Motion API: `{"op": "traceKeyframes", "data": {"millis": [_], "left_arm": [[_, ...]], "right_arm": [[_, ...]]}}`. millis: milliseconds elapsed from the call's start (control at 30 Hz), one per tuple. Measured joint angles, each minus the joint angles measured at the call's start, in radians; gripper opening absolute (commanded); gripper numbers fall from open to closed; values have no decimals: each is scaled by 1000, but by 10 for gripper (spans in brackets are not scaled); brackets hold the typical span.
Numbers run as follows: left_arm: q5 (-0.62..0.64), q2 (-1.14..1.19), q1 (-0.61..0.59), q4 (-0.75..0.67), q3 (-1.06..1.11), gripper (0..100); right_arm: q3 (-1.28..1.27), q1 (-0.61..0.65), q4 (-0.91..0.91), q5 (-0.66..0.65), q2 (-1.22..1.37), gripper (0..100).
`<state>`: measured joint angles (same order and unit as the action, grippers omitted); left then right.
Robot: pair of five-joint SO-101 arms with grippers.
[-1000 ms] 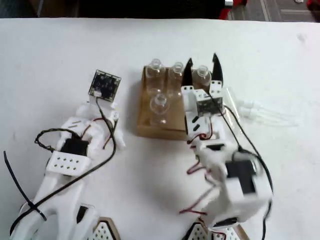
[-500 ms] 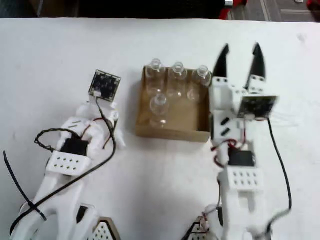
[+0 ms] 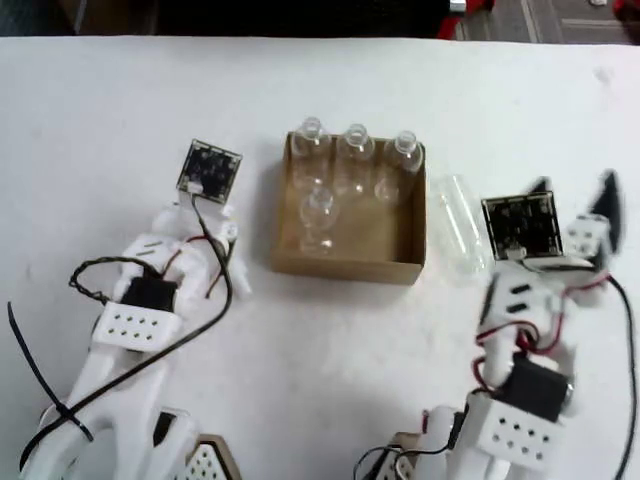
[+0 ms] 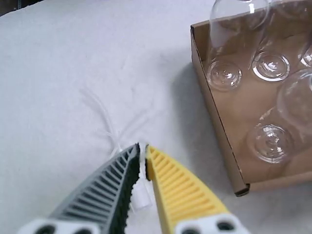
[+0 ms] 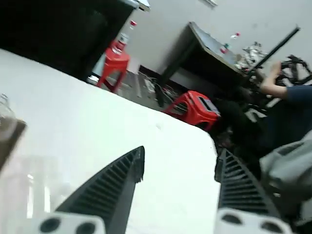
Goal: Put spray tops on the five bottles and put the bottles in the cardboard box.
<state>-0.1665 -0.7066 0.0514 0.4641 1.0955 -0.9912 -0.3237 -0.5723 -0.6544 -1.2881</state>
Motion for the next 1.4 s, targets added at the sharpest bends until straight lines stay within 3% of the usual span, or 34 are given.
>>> {"op": "traceKeyframes", "data": {"millis": [267,500,733,1400], "left_arm": [[0,0,0,0,0,24],[0,-2,0,0,20,24],[0,-6,0,0,20,24],[0,-6,0,0,20,24]], "right_arm": [[-8,-273,-107,-310,-147,212],[-258,-381,-126,-615,-370,214],[-457,-468,-126,-810,-488,214],[-637,-520,-126,-850,-505,214]]}}
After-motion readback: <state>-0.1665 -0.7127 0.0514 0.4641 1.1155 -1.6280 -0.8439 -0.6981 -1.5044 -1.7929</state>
